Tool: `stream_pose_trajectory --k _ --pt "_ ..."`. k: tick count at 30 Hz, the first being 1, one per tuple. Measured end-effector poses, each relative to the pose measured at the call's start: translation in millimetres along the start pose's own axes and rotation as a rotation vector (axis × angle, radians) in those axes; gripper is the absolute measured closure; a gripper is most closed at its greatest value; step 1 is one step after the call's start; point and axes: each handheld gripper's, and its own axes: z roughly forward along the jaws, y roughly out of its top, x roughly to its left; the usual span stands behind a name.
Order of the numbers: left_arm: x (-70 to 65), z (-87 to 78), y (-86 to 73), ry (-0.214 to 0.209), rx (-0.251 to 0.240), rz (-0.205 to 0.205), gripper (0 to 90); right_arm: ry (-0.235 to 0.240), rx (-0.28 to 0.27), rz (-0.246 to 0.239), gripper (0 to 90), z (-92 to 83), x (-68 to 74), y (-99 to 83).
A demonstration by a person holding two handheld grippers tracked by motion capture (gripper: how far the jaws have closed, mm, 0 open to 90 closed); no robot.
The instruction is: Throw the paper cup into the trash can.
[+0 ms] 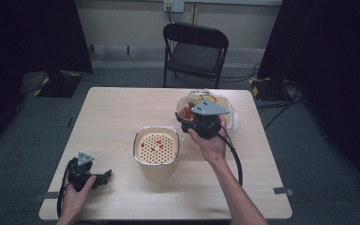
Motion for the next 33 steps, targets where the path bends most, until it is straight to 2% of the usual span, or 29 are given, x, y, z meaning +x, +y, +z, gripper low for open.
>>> stream_pose_trajectory --k 2,5,6,7,8,14,15,16,17,18,19,24,28,29,30,31,33 --pt "-0.1 0.1 0.0 -0.001 -0.001 -0.003 0.0 -0.041 0.028 -0.089 43.3 2.0 3.2 3.8" --pt "0.0 0.0 0.0 0.0 0.0 0.0 0.0 -0.062 0.046 -0.134 43.7 2.9 5.8 5.7" --pt "-0.2 0.1 -0.1 -0.001 -0.001 -0.004 0.0 -0.09 0.063 -0.19 44.0 4.2 9.5 7.0" --pt "-0.2 0.1 -0.1 -0.001 -0.001 -0.004 0.0 -0.094 0.075 -0.213 44.1 5.2 11.0 7.4" --pt "-0.2 0.1 -0.1 -0.001 -0.001 -0.004 0.0 -0.094 0.075 -0.213 44.1 5.2 11.0 7.4" --pt "-0.2 0.1 -0.1 -0.001 -0.001 -0.003 0.0 -0.163 0.134 -0.379 44.5 13.7 23.8 7.8" --pt "-0.2 0.1 -0.1 -0.001 -0.001 -0.003 0.0 -0.163 0.134 -0.379 44.5 13.7 23.8 7.8" --pt "-0.2 0.1 -0.1 -0.001 -0.001 -0.004 0.0 -0.181 0.153 -0.443 44.5 16.5 29.3 8.8" --pt "-0.2 0.2 -0.1 -0.003 -0.001 -0.004 0.0 -0.191 0.162 -0.474 44.6 17.7 32.0 9.2" --pt "-0.2 0.2 -0.1 -0.003 -0.001 -0.004 0.0 -0.191 0.162 -0.474 44.6 17.7 32.0 9.2" --pt "-0.2 0.2 -0.1 -0.003 -0.001 -0.005 0.0 -0.205 0.178 -0.542 44.8 19.8 38.2 9.5" --pt "-0.2 0.1 -0.1 -0.001 -0.001 -0.003 0.0 -0.227 0.228 -0.651 45.4 25.7 51.1 9.4" --pt "-0.2 0.1 -0.1 -0.001 -0.001 -0.004 0.0 -0.269 0.267 -0.799 45.5 29.8 64.3 6.6" --pt "-0.2 0.1 -0.1 -0.001 -0.001 -0.004 0.0 -0.269 0.267 -0.799 45.5 29.8 64.3 6.6" --pt "-0.2 0.1 -0.1 -0.001 -0.001 -0.004 0.0 -0.272 0.274 -0.822 45.5 30.9 66.9 5.8" --pt "0.0 0.0 0.0 0.0 0.0 0.0 0.0 -0.289 0.283 -0.886 45.6 33.6 71.2 4.2" --pt "-0.2 0.1 -0.1 -0.001 -0.001 -0.004 0.0 -0.303 0.298 -0.947 45.7 36.9 75.2 2.1"
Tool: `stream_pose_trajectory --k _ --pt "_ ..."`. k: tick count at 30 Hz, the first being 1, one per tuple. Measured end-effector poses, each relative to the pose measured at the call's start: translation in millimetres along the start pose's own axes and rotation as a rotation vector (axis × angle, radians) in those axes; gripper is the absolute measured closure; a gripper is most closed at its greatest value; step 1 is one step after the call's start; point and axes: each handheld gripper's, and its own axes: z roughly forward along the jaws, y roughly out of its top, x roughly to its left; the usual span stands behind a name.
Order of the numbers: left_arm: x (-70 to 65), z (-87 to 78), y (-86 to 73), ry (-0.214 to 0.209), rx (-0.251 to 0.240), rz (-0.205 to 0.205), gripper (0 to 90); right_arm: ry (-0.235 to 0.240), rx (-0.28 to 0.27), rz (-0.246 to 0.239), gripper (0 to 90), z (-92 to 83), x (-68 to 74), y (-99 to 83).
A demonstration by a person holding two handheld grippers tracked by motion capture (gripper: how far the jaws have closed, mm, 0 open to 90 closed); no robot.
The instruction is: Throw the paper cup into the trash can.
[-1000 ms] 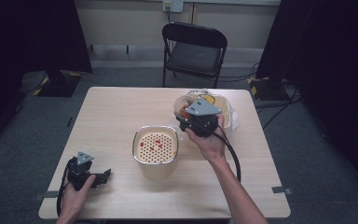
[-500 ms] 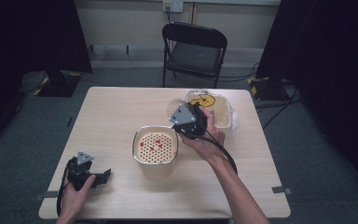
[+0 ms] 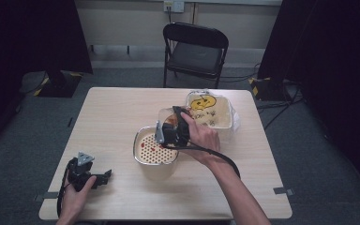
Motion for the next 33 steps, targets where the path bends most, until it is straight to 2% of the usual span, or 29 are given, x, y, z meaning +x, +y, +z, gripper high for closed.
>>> stream_pose_trajectory --k 7,9,10,14,15,16,19,22,23,24,27,29,30,33 --pt "0.0 0.0 0.0 0.0 0.0 0.0 0.0 -0.048 0.04 -0.166 46.3 2.3 11.3 7.8" --pt "0.0 0.0 0.0 0.0 0.0 0.0 0.0 -0.079 0.048 -0.205 46.4 2.5 13.7 8.5" --pt "0.0 0.0 0.0 0.0 0.0 0.0 0.0 -0.079 0.048 -0.205 46.4 2.5 13.7 8.5" --pt "0.0 0.0 0.0 0.0 0.0 0.0 0.0 -0.087 0.072 -0.265 46.6 5.6 16.0 8.1" --pt "0.2 -0.1 0.1 0.002 0.001 0.004 0.0 -0.087 0.072 -0.265 46.6 5.6 16.0 8.1" --pt "0.2 -0.1 0.1 0.002 0.001 0.004 0.0 -0.108 0.08 -0.316 46.8 5.8 18.3 8.2" --pt "0.0 0.0 0.0 0.0 0.0 0.0 0.0 -0.145 0.082 -0.388 47.0 5.3 21.4 8.8" --pt "0.0 0.0 0.0 0.0 0.0 0.0 0.0 -0.204 0.089 -0.458 47.1 4.1 23.4 9.3" --pt "0.0 0.0 0.0 0.0 0.0 0.0 0.0 -0.228 0.092 -0.46 47.1 3.8 23.2 9.0" --pt "0.2 -0.1 0.1 0.002 0.001 0.004 0.0 -0.233 0.093 -0.463 47.1 3.7 22.7 9.0" --pt "0.0 0.0 0.0 0.0 0.0 0.0 0.0 -0.271 0.101 -0.538 47.2 4.5 26.1 8.3" --pt "0.0 0.0 0.0 0.0 0.0 0.0 0.0 -0.282 0.108 -0.548 47.3 4.2 28.0 8.1" --pt "0.3 -0.1 0.1 0.002 0.001 0.004 0.0 -0.304 0.107 -0.597 47.3 3.8 28.7 9.2" --pt "0.0 0.0 0.0 0.0 0.0 0.0 0.0 -0.314 0.115 -0.623 47.3 3.7 29.7 9.9"
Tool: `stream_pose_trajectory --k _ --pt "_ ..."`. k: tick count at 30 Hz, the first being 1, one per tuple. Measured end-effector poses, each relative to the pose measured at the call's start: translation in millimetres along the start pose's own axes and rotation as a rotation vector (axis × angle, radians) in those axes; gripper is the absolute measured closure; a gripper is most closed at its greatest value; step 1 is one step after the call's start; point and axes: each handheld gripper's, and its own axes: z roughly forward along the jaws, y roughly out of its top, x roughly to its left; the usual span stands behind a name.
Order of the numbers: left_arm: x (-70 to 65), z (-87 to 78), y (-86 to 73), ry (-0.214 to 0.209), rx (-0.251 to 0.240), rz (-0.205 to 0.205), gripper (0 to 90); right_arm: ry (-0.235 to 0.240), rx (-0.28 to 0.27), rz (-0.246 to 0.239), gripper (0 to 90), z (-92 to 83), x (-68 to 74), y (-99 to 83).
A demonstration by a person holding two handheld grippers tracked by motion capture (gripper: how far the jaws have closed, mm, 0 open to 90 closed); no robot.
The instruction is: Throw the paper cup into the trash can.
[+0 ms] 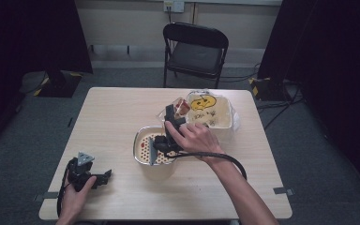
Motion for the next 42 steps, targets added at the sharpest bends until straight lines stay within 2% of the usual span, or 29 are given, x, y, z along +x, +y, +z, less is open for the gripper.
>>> stream_pose_trajectory --k 2,4,5,6,8,12,13,15,16,17,18,19,23,25,31,33,38,39,41,42 --pt "0.2 -0.1 0.1 0.001 0.001 0.004 0.0 -0.001 0.015 -0.02 47.4 0.2 -0.8 0.5" --pt "0.0 0.0 0.0 0.0 0.0 0.0 0.0 -0.007 0.006 -0.074 47.5 0.1 -0.8 0.5" --pt "0.0 0.0 0.0 0.0 0.0 0.0 0.0 -0.007 0.006 -0.074 47.5 0.1 -0.8 0.5" --pt "0.0 0.0 0.0 0.0 0.0 0.0 0.0 -0.017 0.005 -0.11 47.7 -0.5 0.0 0.4" --pt "0.1 0.0 0.0 0.0 0.0 0.001 0.0 -0.025 0.002 -0.152 47.8 -2.5 -0.4 -1.0" --pt "0.0 0.0 0.0 0.0 0.0 0.0 0.0 -0.035 0.011 -0.183 48.0 -4.4 2.2 -1.6" --pt "0.2 -0.1 0.1 0.002 0.0 0.004 0.0 -0.047 0.017 -0.239 48.1 -5.8 -0.4 -2.0" --pt "-0.2 0.1 -0.1 -0.001 0.0 -0.003 0.0 -0.067 0.012 -0.266 48.2 -7.1 -0.4 -1.8" --pt "-0.2 0.1 -0.1 -0.001 -0.001 -0.003 0.0 -0.075 0.004 -0.296 48.2 -7.9 -0.7 -1.4" --pt "-0.2 0.1 -0.1 -0.001 -0.001 -0.003 0.0 -0.075 0.004 -0.296 48.2 -7.9 -0.7 -1.4" --pt "-0.2 0.1 -0.1 -0.001 0.0 -0.003 0.0 -0.089 -0.004 -0.328 48.3 -8.3 0.4 -1.0" --pt "-0.1 0.0 0.0 -0.001 0.0 -0.001 0.0 -0.083 0.006 -0.362 48.4 -9.3 -0.7 -0.7" --pt "0.0 0.0 0.0 0.0 0.0 0.0 0.0 -0.085 0.007 -0.381 48.5 -10.9 -2.3 1.0" --pt "0.0 0.0 0.0 0.0 0.0 0.0 0.0 -0.099 0.001 -0.416 48.6 -11.9 -2.1 2.8" --pt "0.2 -0.1 0.1 0.002 0.0 0.003 0.0 -0.096 0.001 -0.448 48.8 -11.7 -3.9 3.7" --pt "0.0 0.0 0.0 0.001 0.0 0.001 0.0 -0.089 0.008 -0.423 48.8 -11.6 -5.0 2.6" --pt "0.1 -0.1 0.0 0.001 0.0 0.002 0.0 -0.086 0.006 -0.419 48.7 -10.9 -4.4 2.1" --pt "0.0 0.0 0.0 0.001 0.0 0.001 0.0 -0.084 0.006 -0.404 48.8 -10.8 -4.9 1.8" --pt "0.0 0.0 0.0 0.0 0.0 0.0 0.0 -0.072 0.009 -0.331 48.8 -10.3 -9.3 0.3" --pt "0.0 0.0 0.0 0.0 0.0 0.0 0.0 -0.072 0.009 -0.331 48.8 -10.3 -9.3 0.3"
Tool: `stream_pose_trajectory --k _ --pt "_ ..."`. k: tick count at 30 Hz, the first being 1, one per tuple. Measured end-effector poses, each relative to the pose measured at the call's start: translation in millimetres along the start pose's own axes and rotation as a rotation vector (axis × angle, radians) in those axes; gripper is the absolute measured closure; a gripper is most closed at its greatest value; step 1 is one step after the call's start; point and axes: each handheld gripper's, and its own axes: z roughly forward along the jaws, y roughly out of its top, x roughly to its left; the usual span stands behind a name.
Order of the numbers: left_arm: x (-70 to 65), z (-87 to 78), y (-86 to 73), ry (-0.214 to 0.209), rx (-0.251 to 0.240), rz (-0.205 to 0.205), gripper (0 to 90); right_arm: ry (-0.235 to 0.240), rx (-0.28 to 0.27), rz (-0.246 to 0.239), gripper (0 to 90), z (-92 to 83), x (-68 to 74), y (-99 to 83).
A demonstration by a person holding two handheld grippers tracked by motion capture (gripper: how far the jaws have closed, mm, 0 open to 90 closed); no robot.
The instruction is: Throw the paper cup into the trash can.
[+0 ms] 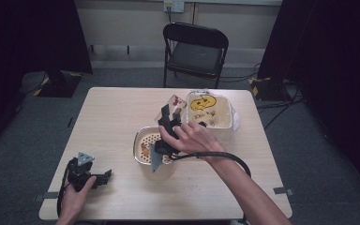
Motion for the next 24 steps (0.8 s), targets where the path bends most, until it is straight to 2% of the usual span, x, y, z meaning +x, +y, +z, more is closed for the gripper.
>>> stream_pose_trajectory --k 2,3,4,5,7,8,10,11,13,14,15,16,17,18,19,20,21,22,23,24 --pt "0.0 0.0 0.0 0.0 0.0 0.0 0.0 0.052 -0.012 0.125 48.8 -0.3 -4.6 -3.7" --pt "0.0 0.0 0.0 0.0 0.0 0.0 0.0 0.052 -0.012 0.125 48.8 -0.3 -4.6 -3.7" --pt "0.0 0.0 0.0 0.0 0.0 0.0 0.0 0.087 -0.037 0.24 48.9 0.7 -10.1 -8.8" --pt "-0.2 0.1 -0.1 -0.001 -0.001 -0.003 0.0 0.123 -0.054 0.333 48.9 1.0 -13.5 -12.2" --pt "-0.2 0.1 -0.1 -0.001 0.0 -0.003 0.0 0.141 -0.073 0.459 49.1 1.5 -16.8 -18.3" --pt "-0.2 0.1 -0.1 -0.001 0.0 -0.003 0.0 0.141 -0.073 0.459 49.1 1.5 -16.8 -18.3" --pt "-0.2 0.1 -0.1 -0.001 0.0 -0.003 0.0 0.182 -0.089 0.567 49.5 1.5 -20.5 -23.7" --pt "-0.2 0.1 -0.1 -0.001 0.0 -0.003 0.0 0.226 -0.107 0.661 49.9 0.9 -24.3 -28.7" --pt "0.0 0.0 0.0 0.0 0.0 0.0 0.0 0.268 -0.14 0.788 50.4 1.9 -26.1 -34.4" --pt "0.0 0.0 0.0 0.0 0.0 0.0 0.0 0.268 -0.14 0.788 50.4 1.9 -26.1 -34.4" --pt "0.0 0.0 0.0 0.0 0.0 0.0 0.0 0.297 -0.171 0.913 50.7 3.5 -24.5 -39.7" --pt "0.0 0.0 0.0 0.0 0.0 0.0 0.0 0.297 -0.171 0.913 50.7 3.5 -24.5 -39.7" --pt "0.0 0.0 0.0 0.0 0.0 0.0 0.0 0.327 -0.191 1.048 50.9 4.4 -21.5 -44.5" --pt "0.0 0.0 0.0 0.0 0.0 -0.001 0.0 0.327 -0.191 1.048 50.9 4.4 -21.5 -44.5" --pt "0.0 0.0 0.0 0.0 0.0 0.0 0.0 0.361 -0.214 1.187 50.9 4.5 -19.6 -50.1" --pt "0.0 0.0 0.0 0.0 0.0 0.0 0.0 0.361 -0.214 1.187 50.9 4.5 -19.6 -50.1" --pt "0.0 0.0 0.0 0.0 0.0 0.0 0.0 0.373 -0.233 1.25 51.0 5.2 -18.8 -53.1" --pt "0.0 0.0 0.0 0.0 0.0 0.0 0.0 0.403 -0.27 1.377 50.9 7.0 -16.9 -59.8" --pt "0.0 0.0 0.0 0.0 0.0 0.0 0.0 0.403 -0.27 1.377 50.9 7.0 -16.9 -59.8" --pt "0.0 0.0 0.0 0.0 0.0 0.0 0.0 0.448 -0.314 1.503 50.9 9.7 -15.1 -67.5"
